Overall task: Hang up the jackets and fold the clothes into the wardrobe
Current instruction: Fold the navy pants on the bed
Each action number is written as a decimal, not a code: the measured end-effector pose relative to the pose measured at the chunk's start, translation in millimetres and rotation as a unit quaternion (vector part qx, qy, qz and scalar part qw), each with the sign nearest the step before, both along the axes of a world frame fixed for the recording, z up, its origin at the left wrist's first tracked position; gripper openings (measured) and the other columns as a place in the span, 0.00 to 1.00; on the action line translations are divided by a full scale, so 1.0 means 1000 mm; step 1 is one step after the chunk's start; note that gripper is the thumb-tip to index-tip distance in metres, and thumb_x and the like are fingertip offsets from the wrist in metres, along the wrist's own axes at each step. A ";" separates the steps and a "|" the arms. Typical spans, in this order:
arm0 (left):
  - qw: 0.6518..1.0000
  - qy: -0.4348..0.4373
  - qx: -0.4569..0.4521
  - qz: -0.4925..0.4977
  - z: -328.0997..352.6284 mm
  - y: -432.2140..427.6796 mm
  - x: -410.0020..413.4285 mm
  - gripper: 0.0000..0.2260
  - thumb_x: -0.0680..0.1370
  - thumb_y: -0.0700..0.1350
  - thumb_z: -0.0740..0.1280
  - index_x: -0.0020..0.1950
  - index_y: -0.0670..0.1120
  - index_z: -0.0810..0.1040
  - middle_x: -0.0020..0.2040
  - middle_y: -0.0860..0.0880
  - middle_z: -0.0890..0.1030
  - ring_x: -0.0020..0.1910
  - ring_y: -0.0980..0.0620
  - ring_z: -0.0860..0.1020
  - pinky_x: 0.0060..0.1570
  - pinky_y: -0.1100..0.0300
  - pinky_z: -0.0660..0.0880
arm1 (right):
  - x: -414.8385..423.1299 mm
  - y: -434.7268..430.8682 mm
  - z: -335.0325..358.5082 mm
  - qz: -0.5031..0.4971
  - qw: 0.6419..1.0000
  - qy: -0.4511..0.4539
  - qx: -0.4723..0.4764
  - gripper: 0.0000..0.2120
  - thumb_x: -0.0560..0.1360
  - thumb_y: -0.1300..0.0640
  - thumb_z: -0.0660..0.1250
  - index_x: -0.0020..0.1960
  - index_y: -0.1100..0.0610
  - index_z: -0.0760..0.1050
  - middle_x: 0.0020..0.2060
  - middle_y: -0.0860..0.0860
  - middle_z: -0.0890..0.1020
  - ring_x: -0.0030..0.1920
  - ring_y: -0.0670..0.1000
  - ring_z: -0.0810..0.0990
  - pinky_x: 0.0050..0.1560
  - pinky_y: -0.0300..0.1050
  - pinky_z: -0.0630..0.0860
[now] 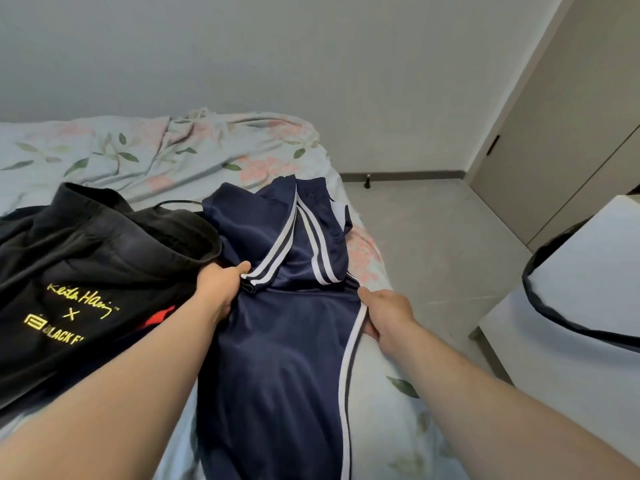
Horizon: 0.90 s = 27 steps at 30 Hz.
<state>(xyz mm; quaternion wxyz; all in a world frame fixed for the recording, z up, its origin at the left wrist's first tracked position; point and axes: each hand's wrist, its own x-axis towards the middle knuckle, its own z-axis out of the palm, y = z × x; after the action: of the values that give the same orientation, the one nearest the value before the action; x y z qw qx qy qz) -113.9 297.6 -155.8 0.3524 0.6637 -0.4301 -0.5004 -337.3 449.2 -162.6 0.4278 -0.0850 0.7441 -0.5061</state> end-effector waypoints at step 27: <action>0.981 -0.004 0.139 -0.135 0.028 0.300 0.096 0.06 0.60 0.41 0.70 0.33 0.41 0.75 0.25 0.47 0.77 0.25 0.48 0.75 0.32 0.59 0.70 | 0.125 0.224 0.045 0.308 0.925 -0.213 0.068 0.16 0.73 0.70 0.62 0.59 0.62 0.79 0.48 0.56 0.85 0.48 0.57 0.84 0.54 0.52 0.81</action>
<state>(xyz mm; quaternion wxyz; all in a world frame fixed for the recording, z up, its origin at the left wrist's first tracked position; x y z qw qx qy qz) -17.4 597.9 -127.7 0.1842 0.6438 -0.4439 -0.5955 -212.5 672.9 -117.7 0.7159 -0.1714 0.6049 -0.3037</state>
